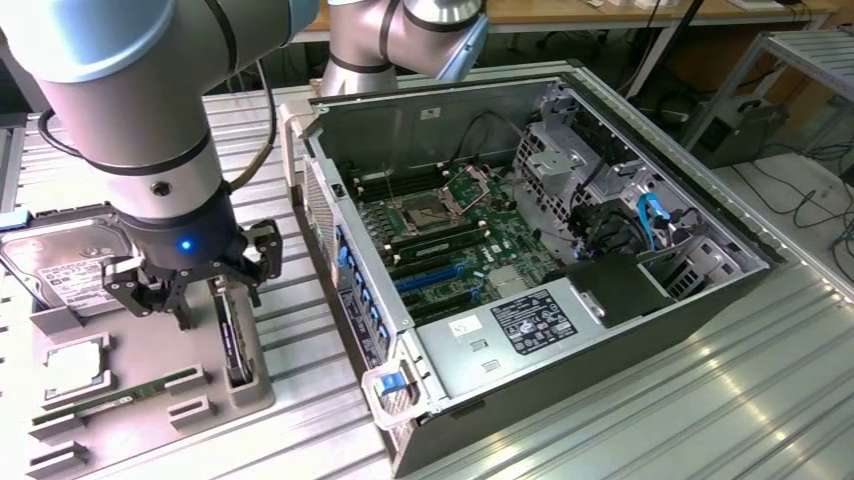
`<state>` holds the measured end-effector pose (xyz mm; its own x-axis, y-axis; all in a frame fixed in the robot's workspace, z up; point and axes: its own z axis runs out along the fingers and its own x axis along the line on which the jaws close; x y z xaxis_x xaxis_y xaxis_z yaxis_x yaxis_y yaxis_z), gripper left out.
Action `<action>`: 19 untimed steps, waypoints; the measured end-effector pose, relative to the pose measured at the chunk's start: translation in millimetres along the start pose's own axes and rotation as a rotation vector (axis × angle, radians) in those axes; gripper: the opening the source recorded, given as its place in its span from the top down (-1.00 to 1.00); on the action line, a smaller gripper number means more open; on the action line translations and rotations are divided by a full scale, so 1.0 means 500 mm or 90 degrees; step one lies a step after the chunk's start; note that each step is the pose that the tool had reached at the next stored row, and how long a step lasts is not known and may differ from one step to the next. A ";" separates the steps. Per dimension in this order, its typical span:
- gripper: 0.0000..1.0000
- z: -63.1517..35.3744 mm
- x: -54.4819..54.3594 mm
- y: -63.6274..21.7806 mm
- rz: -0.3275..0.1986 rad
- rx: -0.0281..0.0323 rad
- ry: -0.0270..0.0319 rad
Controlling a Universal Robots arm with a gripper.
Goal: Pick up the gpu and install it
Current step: 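Pick up the gpu and move the gpu toward the slot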
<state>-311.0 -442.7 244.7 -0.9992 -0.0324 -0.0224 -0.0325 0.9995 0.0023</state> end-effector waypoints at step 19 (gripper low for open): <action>-0.44 0.050 -0.002 0.000 0.000 0.0054 0.0002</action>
<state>-309.5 -442.6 219.5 -0.9992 -0.0327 -0.0220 -0.0326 0.9995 -0.0062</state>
